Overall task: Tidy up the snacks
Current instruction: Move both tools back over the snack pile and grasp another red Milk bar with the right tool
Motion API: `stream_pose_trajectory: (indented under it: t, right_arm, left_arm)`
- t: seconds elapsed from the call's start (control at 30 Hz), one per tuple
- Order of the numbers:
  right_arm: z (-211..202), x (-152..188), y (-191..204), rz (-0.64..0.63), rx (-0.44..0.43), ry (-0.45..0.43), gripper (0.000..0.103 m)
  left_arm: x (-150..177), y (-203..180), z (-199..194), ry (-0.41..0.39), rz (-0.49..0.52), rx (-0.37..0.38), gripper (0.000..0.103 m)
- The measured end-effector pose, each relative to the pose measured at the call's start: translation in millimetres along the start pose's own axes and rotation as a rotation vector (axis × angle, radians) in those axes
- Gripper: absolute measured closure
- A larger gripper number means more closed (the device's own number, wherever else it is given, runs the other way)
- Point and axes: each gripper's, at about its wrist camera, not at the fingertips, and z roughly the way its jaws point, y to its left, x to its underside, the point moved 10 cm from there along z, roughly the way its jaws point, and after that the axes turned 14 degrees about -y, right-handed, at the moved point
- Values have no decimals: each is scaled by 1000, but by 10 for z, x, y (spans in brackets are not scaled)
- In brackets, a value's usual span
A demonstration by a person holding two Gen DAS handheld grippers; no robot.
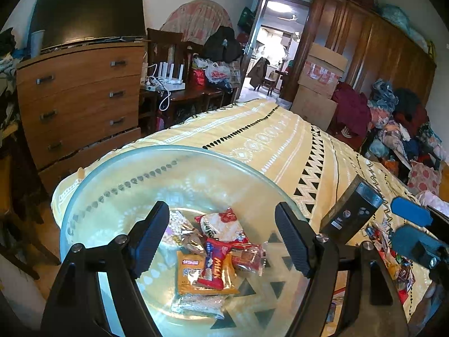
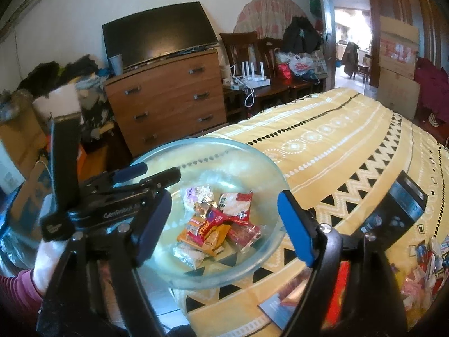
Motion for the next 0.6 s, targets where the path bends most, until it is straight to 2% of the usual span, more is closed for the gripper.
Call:
stream_pose_trajectory:
  t: [0.07,0.17,0.27,0.4,0.5,0.6]
  right_arm:
    - [-113,40,-22,7,3,-13,17]
    - [-299,133,-59,13,24,-28,15]
    - [-552,277,-126,24,58,-44,14]
    - [-962,521,-300,41,126,-73,13]
    - [-1345,834,-566,86,196,-82,13]
    - [-1638,1256,-962,154,285,-37,13]
  left_arm:
    - [-7,-83,-33,-1,8,13,24]
    - [-2,-254,-126,-9,16,50,23]
    - [15,-459,-232,-22,25,89,18]
    - [109,-898,-387,-17,62,170,18]
    - [195,-1351,-587,-24,106,260,18]
    - [337,-1873,-821,-24,144,374,18]
